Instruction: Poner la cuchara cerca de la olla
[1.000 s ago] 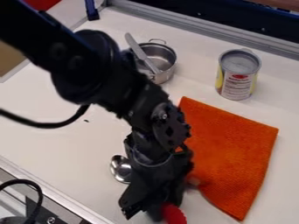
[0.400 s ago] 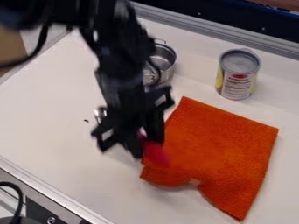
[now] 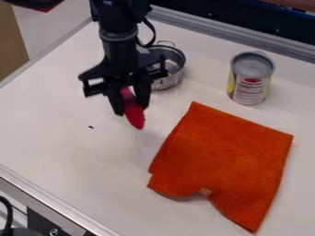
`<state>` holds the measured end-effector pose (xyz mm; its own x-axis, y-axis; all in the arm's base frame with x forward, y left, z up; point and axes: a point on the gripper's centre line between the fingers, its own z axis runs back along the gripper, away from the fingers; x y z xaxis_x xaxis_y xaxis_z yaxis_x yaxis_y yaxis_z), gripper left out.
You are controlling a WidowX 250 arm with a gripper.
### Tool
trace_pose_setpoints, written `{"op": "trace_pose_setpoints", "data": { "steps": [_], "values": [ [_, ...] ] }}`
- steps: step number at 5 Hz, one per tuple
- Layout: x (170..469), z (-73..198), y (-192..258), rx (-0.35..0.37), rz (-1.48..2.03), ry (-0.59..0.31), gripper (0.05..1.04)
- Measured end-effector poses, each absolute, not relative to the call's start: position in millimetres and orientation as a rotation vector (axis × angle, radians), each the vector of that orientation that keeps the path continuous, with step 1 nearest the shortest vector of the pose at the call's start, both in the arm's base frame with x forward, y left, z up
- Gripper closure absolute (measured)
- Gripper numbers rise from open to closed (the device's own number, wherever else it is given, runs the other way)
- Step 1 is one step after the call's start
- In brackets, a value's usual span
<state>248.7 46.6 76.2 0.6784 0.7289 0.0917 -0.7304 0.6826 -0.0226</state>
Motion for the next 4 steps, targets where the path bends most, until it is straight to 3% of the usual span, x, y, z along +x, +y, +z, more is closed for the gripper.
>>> {"op": "trace_pose_setpoints", "data": {
  "steps": [1,2,4],
  "values": [
    [249,76,71,0.044,0.559,-0.067,0.686],
    [239,72,89,0.025,0.304,0.033,0.686],
    [241,41,116,0.044,-0.177,0.115,0.686]
  ]
}}
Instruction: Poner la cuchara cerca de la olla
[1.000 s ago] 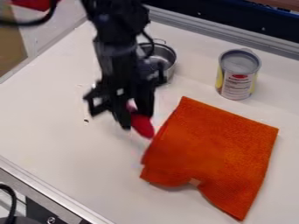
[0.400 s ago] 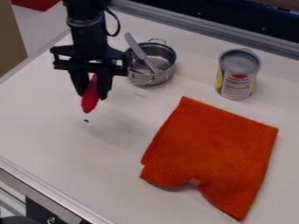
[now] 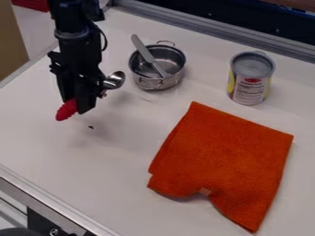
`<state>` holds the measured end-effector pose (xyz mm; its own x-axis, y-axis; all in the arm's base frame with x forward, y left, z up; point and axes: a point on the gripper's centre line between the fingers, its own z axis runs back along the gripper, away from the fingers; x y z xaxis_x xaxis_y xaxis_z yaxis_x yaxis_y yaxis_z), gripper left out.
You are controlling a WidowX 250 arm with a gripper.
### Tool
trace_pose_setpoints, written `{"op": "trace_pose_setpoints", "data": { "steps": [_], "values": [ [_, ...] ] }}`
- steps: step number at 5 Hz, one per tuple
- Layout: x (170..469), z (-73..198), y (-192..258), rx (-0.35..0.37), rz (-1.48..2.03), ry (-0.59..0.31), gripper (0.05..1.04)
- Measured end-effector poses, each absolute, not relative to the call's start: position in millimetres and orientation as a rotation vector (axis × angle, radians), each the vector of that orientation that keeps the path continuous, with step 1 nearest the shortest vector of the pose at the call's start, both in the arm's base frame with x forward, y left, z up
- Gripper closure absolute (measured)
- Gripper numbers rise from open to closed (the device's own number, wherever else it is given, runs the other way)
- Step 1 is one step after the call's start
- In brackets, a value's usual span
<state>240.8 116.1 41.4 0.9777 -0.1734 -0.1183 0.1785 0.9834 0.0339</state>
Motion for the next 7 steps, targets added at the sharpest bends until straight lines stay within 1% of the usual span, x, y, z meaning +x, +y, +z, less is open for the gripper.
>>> {"op": "trace_pose_setpoints", "data": {
  "steps": [1,2,3,4,5,6,7],
  "values": [
    [252,30,120,0.065,-0.340,0.060,0.686],
    [254,18,121,0.090,-0.314,0.032,0.686],
    [252,12,119,0.083,-0.270,0.003,0.686],
    [249,12,121,0.041,-0.170,-0.012,0.686],
    [249,10,123,0.053,-0.101,-0.025,0.685],
    [249,11,122,0.031,-0.045,-0.031,0.618],
    [248,11,122,0.027,-0.017,-0.024,0.323]
  ]
}}
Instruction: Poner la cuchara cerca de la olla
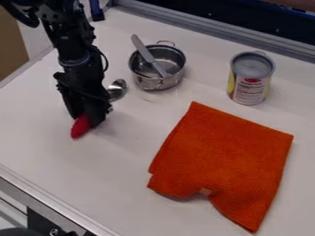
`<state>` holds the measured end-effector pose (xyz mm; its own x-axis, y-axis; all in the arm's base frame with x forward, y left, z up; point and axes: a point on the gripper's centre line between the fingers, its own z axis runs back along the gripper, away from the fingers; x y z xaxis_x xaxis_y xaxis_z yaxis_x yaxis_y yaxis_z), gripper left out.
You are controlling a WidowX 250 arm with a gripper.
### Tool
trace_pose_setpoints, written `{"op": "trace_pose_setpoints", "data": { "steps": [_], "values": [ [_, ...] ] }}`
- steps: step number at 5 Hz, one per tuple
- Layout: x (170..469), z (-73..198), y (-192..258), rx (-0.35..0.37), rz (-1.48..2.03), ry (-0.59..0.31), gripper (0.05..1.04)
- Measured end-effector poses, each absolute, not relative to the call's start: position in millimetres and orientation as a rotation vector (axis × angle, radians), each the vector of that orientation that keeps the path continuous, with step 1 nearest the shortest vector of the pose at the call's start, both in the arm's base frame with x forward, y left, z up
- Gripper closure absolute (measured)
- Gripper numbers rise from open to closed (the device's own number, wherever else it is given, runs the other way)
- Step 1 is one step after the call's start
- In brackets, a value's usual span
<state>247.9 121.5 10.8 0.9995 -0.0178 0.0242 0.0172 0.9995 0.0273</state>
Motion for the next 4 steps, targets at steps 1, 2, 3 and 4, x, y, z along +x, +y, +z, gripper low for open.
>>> {"op": "trace_pose_setpoints", "data": {
  "steps": [1,2,3,4],
  "values": [
    [247,13,119,0.025,-0.009,-0.042,0.099],
    [244,25,117,0.018,-0.026,-0.036,0.087],
    [243,51,109,0.047,0.067,-0.125,0.087],
    [242,75,90,0.050,0.150,-0.147,0.087]
  ]
}}
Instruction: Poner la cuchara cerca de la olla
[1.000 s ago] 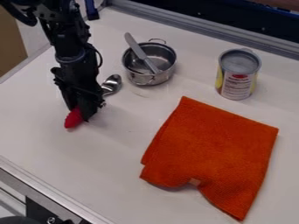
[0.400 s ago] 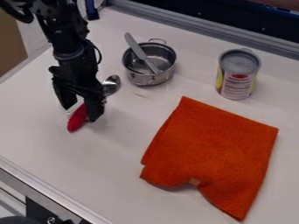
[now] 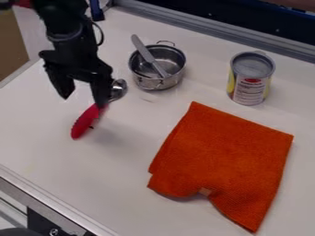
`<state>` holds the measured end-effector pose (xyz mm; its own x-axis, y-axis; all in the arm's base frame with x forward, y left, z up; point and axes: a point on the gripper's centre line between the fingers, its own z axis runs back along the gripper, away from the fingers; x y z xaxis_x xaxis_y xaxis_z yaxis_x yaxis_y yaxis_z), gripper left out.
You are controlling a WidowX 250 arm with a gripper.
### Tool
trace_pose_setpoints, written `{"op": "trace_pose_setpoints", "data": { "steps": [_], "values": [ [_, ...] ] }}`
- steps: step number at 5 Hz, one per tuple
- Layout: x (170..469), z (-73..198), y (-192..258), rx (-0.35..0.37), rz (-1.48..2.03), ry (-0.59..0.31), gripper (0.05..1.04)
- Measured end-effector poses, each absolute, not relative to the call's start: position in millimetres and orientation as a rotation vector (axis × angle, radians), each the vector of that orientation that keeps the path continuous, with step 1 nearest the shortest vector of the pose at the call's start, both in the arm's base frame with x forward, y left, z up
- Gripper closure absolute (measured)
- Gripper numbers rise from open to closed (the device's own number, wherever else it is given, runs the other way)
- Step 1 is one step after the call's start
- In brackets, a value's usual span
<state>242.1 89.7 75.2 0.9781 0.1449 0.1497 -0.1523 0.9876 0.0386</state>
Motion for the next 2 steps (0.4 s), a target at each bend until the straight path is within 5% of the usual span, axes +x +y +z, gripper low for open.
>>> {"op": "trace_pose_setpoints", "data": {
  "steps": [2],
  "values": [
    [254,80,31,0.013,0.132,-0.095,0.087]
  ]
}}
